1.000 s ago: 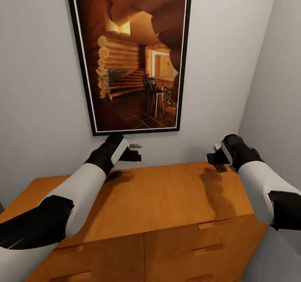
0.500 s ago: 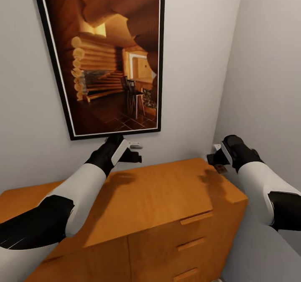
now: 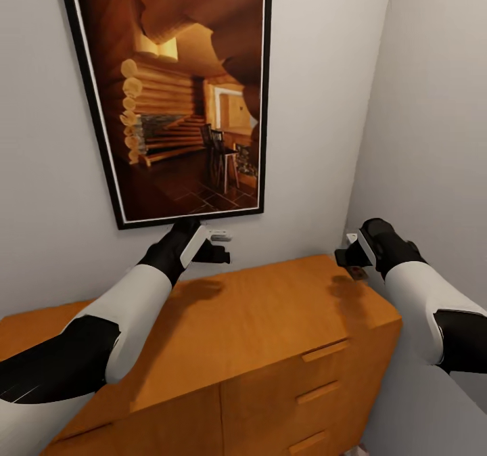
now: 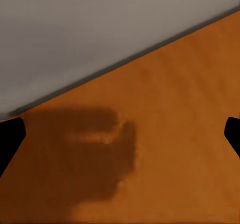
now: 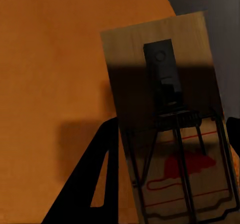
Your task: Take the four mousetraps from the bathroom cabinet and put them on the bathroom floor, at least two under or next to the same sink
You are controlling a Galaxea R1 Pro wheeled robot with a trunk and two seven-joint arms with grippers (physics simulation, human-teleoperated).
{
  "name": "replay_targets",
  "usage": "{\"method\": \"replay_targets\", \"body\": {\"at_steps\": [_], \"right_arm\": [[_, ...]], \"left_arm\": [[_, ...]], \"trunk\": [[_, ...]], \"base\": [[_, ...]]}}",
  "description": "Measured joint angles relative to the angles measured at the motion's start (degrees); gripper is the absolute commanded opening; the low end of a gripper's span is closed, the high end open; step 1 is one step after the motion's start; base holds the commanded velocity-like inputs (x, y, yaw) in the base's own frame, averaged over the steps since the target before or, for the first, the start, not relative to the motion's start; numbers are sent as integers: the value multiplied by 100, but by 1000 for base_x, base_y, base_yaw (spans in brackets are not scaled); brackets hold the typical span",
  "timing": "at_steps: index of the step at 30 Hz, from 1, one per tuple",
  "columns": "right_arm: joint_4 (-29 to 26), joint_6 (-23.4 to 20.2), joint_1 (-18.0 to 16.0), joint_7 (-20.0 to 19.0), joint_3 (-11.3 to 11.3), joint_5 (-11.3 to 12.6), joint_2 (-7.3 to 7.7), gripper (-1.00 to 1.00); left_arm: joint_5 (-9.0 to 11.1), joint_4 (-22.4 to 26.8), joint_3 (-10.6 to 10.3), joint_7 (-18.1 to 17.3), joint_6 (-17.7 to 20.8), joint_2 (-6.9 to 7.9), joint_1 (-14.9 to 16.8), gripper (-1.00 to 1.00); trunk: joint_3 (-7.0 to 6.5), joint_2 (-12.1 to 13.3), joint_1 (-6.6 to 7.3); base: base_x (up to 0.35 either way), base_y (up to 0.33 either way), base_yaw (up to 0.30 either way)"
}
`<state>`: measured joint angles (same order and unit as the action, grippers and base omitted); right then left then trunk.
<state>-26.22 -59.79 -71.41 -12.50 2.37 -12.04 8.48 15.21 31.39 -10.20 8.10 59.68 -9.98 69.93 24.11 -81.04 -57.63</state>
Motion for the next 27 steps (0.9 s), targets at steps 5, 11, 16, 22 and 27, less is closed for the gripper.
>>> {"method": "replay_targets", "body": {"at_steps": [5, 11, 16, 22, 27], "right_arm": [[0, 0, 0, 9, 0, 0, 0, -100], [0, 0, 0, 12, 0, -2, 0, -100], [0, 0, 0, 12, 0, -3, 1, -100], [0, 0, 0, 12, 0, -3, 7, -100], [2, -1, -2, 20, 0, 2, 0, -100]], "left_arm": [[0, 0, 0, -1, 0, 0, 0, 100], [0, 0, 0, -1, 0, 0, 0, 100], [6, -4, 0, -1, 0, 1, 0, 100], [1, -79, 1, 0, 0, 0, 0, 100], [11, -214, -37, 2, 0, -2, -1, 100]], "trunk": [[0, 0, 0], [0, 0, 0], [0, 0, 0], [0, 0, 0], [0, 0, 0]], "base": [[0, 318, -2], [0, 323, 0], [0, 324, 0], [0, 318, 0], [0, 95, -155]]}}
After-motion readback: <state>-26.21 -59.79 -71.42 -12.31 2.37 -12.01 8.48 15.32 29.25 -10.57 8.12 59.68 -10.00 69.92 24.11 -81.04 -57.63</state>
